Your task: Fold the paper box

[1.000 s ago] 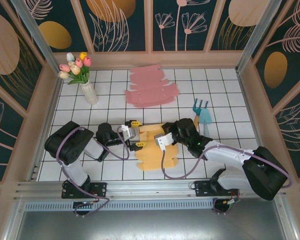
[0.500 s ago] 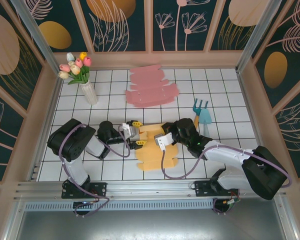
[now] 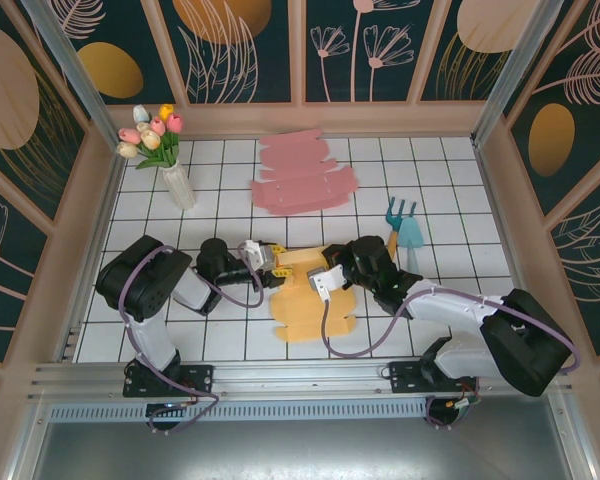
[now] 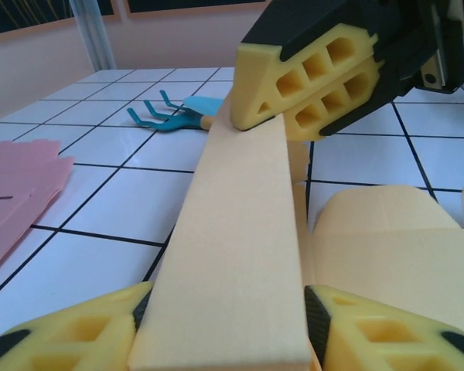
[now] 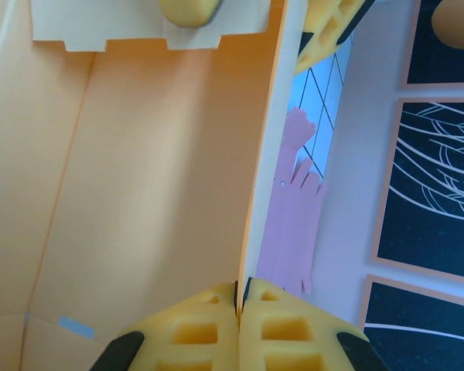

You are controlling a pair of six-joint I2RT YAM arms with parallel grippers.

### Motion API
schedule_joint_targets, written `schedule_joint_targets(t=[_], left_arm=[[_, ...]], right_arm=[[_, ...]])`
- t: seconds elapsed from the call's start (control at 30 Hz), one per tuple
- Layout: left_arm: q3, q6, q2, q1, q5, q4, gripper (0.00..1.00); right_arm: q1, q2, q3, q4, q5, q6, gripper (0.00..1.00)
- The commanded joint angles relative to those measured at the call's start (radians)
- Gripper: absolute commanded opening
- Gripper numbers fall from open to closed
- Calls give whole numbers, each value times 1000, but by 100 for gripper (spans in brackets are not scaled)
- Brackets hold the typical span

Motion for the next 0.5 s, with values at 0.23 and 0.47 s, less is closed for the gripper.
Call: schedule_joint_targets(t=[0.23, 0.47], left_arm=[[23, -69, 30, -62, -67, 4, 29], [31, -54, 6, -104, -212, -37, 31]], right_arm=[[14, 51, -15, -158, 5, -22, 0], [13, 46, -18, -150, 18, -16, 0]])
